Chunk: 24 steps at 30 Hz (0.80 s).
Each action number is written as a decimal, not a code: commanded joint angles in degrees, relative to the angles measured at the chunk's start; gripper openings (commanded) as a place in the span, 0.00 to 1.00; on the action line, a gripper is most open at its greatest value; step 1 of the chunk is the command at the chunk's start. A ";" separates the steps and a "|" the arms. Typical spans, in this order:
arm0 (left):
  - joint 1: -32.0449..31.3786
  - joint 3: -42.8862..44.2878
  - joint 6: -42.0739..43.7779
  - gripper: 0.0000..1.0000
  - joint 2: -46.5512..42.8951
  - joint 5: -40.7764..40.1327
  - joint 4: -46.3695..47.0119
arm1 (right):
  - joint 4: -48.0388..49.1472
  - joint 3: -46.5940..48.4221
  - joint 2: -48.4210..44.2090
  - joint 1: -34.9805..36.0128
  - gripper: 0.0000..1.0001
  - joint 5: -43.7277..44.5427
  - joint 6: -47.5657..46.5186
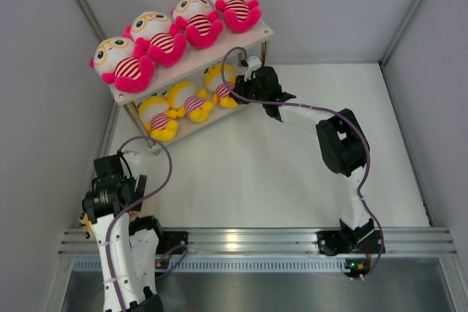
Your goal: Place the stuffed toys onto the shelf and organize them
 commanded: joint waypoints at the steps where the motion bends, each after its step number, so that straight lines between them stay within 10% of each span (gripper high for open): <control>1: 0.28 -0.01 -1.61 0.82 0.90 -1.78 2.44 | 2.78 1.42 -1.29 0.36 0.34 -3.90 -0.34; 11: 0.46 -4.23 1.03 0.94 4.42 -10.13 7.80 | -1.26 -1.22 -7.09 0.18 0.69 -3.11 -3.24; 24: 8.88 0.86 1.11 0.91 14.87 -0.57 13.95 | 0.50 -7.11 -14.04 0.27 0.72 -3.19 -3.86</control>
